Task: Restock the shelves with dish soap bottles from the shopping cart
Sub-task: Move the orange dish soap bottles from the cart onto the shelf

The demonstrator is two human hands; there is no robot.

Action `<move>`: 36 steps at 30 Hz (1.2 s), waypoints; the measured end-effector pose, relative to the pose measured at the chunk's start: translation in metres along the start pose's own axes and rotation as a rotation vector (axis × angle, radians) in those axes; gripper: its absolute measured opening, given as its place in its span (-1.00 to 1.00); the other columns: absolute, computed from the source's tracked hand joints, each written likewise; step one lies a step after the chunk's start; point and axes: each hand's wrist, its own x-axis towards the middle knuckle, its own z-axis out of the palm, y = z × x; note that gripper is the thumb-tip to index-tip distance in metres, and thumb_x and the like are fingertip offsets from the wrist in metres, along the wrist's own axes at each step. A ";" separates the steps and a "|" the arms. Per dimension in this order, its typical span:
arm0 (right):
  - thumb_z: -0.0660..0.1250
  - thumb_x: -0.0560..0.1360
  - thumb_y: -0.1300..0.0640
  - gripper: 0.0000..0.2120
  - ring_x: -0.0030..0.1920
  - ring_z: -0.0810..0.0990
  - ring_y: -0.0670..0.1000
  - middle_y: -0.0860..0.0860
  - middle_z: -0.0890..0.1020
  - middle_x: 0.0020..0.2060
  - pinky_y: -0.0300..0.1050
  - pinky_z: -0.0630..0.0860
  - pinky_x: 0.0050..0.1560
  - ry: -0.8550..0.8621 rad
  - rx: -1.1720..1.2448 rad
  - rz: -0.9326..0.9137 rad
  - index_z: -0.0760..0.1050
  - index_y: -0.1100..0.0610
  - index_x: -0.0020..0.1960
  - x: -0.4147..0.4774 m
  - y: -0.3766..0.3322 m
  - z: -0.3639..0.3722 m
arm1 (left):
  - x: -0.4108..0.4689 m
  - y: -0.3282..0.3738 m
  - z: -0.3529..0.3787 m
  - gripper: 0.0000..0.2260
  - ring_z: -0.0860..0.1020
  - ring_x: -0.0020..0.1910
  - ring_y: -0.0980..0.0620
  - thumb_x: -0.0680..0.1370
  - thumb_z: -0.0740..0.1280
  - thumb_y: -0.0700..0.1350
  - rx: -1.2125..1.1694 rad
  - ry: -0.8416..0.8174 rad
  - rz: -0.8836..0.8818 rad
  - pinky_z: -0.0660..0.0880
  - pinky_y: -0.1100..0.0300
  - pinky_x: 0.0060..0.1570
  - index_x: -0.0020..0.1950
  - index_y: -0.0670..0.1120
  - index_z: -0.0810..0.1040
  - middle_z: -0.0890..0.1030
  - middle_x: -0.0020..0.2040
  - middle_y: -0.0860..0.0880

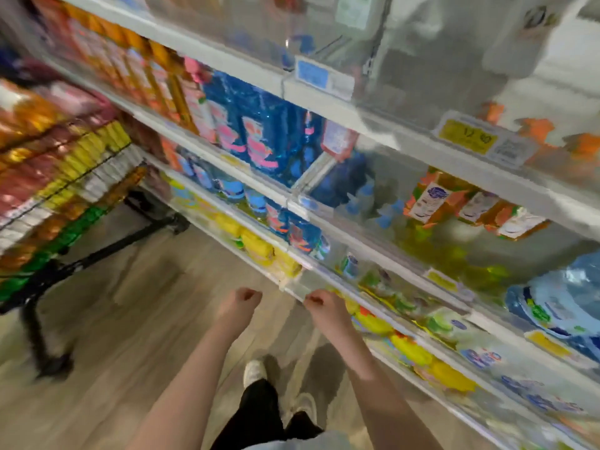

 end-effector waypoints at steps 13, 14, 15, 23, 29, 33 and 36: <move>0.25 0.45 0.14 -0.78 -0.12 0.49 0.01 0.15 0.58 -0.18 -0.14 0.35 -0.18 -0.524 -0.572 -0.235 0.38 0.07 -0.37 0.067 -0.148 0.148 | 0.017 -0.177 -0.127 -0.66 0.57 0.07 -0.18 0.58 0.26 0.01 -0.368 0.239 -0.496 0.40 0.17 -0.08 0.07 -0.28 0.58 0.62 0.06 -0.23; 0.25 0.46 0.14 -0.81 -0.14 0.49 0.03 0.18 0.59 -0.15 -0.15 0.32 -0.21 -0.551 -0.603 -0.266 0.41 0.09 -0.32 0.074 -0.169 0.163 | 0.027 -0.184 -0.144 -0.65 0.56 0.09 -0.18 0.59 0.25 0.01 -0.378 0.261 -0.499 0.40 0.18 -0.07 0.09 -0.27 0.59 0.62 0.08 -0.24; 0.25 0.47 0.14 -0.84 -0.14 0.51 0.09 0.21 0.60 -0.13 -0.16 0.28 -0.24 -0.571 -0.630 -0.296 0.45 0.11 -0.28 0.080 -0.191 0.177 | 0.036 -0.189 -0.162 -0.65 0.56 0.10 -0.18 0.59 0.24 0.02 -0.389 0.293 -0.500 0.40 0.17 -0.05 0.10 -0.26 0.59 0.62 0.09 -0.24; 0.27 0.53 0.09 -0.73 0.07 0.57 0.07 0.09 0.62 0.10 -0.19 0.43 0.01 -0.573 -0.451 -0.459 0.54 0.11 0.21 0.109 -0.352 0.277 | 0.087 -0.177 -0.346 -0.71 0.55 0.08 -0.12 0.61 0.21 -0.07 -0.433 0.770 -0.373 0.45 0.12 0.04 0.28 -0.14 0.51 0.58 0.18 -0.14; 0.22 0.58 0.11 -0.68 -0.02 0.51 -0.05 0.05 0.58 0.18 -0.24 0.37 -0.08 -0.556 -0.332 -0.624 0.46 0.14 0.31 0.135 -0.456 0.318 | 0.130 -0.143 -0.452 -0.72 0.53 0.12 -0.09 0.61 0.20 -0.09 -0.350 0.932 -0.186 0.42 0.14 0.08 0.27 -0.14 0.52 0.57 0.19 -0.11; 0.21 0.59 0.11 -0.67 0.03 0.55 0.00 0.07 0.59 0.16 -0.27 0.38 -0.13 -0.511 -0.269 -0.706 0.46 0.16 0.32 0.176 -0.520 0.344 | 0.181 -0.130 -0.508 -0.73 0.54 0.01 -0.03 0.60 0.22 -0.08 -0.357 0.962 -0.135 0.47 0.14 0.00 0.27 -0.11 0.51 0.58 0.13 -0.05; 0.23 0.59 0.12 -0.69 0.16 0.55 0.03 0.05 0.59 0.16 -0.23 0.43 0.05 -0.444 -0.207 -0.795 0.47 0.16 0.30 0.218 -0.575 0.367 | 0.226 -0.122 -0.550 -0.67 0.54 0.10 -0.10 0.60 0.23 -0.03 -0.372 0.946 -0.155 0.50 0.05 0.05 0.32 -0.12 0.46 0.53 0.20 -0.09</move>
